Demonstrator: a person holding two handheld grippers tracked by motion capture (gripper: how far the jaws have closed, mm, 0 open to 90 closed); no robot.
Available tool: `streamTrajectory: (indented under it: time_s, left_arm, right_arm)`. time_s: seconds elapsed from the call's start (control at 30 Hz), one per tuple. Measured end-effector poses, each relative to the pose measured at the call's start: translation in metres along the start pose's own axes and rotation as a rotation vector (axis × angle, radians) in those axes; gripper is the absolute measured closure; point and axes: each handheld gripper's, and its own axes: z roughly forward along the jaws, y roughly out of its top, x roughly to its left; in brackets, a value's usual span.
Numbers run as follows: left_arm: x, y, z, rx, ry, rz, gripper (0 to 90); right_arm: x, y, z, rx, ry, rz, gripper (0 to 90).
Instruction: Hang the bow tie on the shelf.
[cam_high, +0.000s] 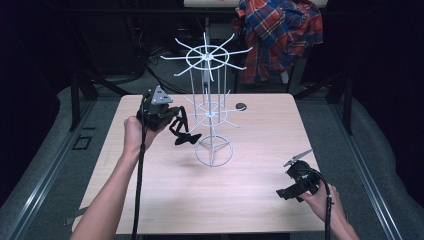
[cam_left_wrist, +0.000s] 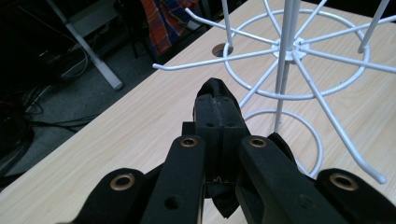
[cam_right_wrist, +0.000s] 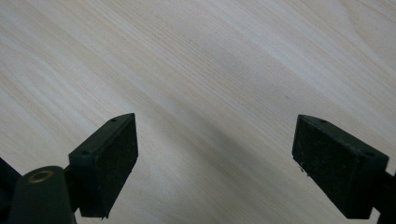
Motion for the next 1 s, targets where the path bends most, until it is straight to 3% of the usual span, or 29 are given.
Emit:
streamTrajectory:
  time_s: [0.07, 0.27, 0.53, 0.57, 0.6, 0.7, 0.77, 0.8, 1.0]
  left_arm:
    - [0.0, 0.0, 0.001, -0.006, -0.005, -0.009, 90.0]
    - [-0.002, 0.0, 0.004, -0.012, -0.011, -0.025, 90.0]
    - [-0.003, -0.001, 0.009, 0.018, -0.035, -0.037, 90.0]
    - [-0.003, -0.001, 0.009, 0.02, -0.038, -0.041, 90.0]
    - [-0.003, -0.002, 0.009, 0.02, -0.04, -0.045, 90.0]
    - [-0.003, -0.002, 0.009, 0.023, -0.042, -0.04, 89.9]
    - [-0.003, -0.003, 0.01, 0.027, -0.044, -0.038, 89.8]
    - [-0.003, -0.003, 0.01, 0.028, -0.044, -0.038, 89.7]
    - [-0.002, -0.003, 0.01, 0.036, -0.044, -0.042, 89.0]
  right_arm:
    - [0.001, -0.001, 0.001, -0.017, -0.002, 0.013, 13.9]
    - [0.0, 0.0, -0.001, 0.001, -0.003, -0.003, 13.9]
    - [0.0, 0.0, -0.001, 0.0, -0.003, -0.001, 13.9]
    - [0.001, 0.0, -0.001, -0.004, -0.002, -0.001, 13.8]
    - [0.003, -0.001, 0.002, -0.045, 0.004, 0.032, 13.9]
    - [0.004, -0.001, 0.003, -0.05, 0.009, 0.036, 13.8]
    - [0.003, -0.001, 0.003, -0.047, 0.008, 0.03, 13.8]
    - [0.001, 0.001, 0.0, -0.003, 0.006, -0.001, 13.9]
    - [0.001, 0.001, 0.0, -0.001, 0.006, -0.001, 13.8]
